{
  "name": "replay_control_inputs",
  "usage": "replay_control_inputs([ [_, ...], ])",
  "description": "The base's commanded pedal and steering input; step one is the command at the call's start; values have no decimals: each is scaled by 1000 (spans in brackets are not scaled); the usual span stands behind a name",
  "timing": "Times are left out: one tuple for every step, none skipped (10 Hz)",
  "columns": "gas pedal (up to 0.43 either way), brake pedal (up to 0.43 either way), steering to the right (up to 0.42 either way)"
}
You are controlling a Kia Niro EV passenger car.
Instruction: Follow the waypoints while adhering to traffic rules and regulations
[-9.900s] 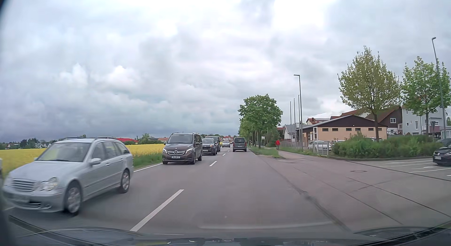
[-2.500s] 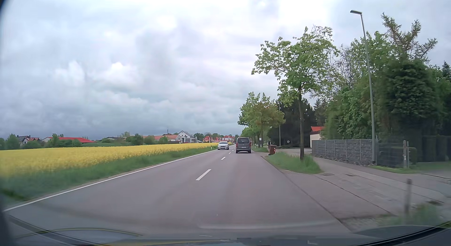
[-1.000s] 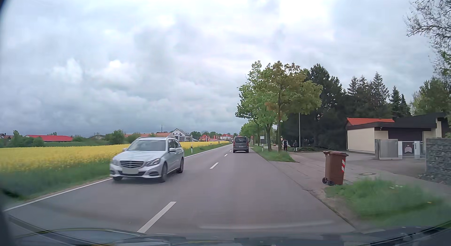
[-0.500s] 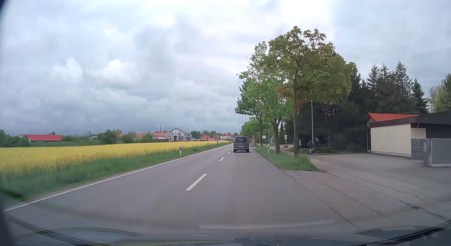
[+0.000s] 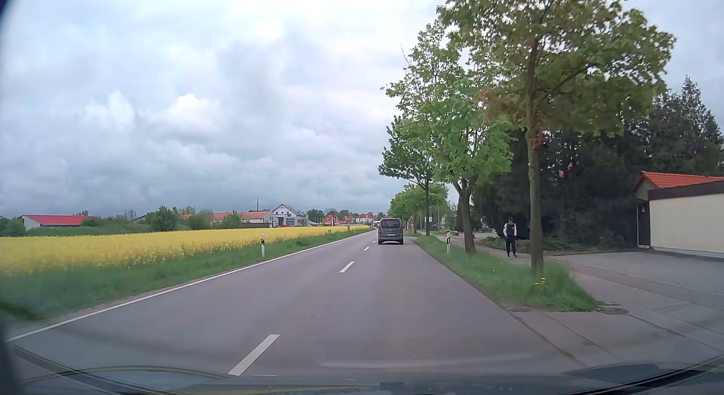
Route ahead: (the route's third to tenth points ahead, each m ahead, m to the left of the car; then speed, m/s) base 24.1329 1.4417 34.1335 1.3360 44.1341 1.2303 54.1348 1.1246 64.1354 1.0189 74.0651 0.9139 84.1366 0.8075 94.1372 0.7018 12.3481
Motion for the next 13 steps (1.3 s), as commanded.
replay_control_inputs([
  [47, 12, 1],
  [59, 12, 3],
  [87, 12, 4],
  [110, 12, 4],
  [118, 12, 4],
  [138, 12, 4],
  [138, 12, 3],
  [150, 12, 2],
  [150, 12, 1],
  [157, 12, 0],
  [157, 12, -3],
  [157, 12, -4],
  [157, 12, -4],
])
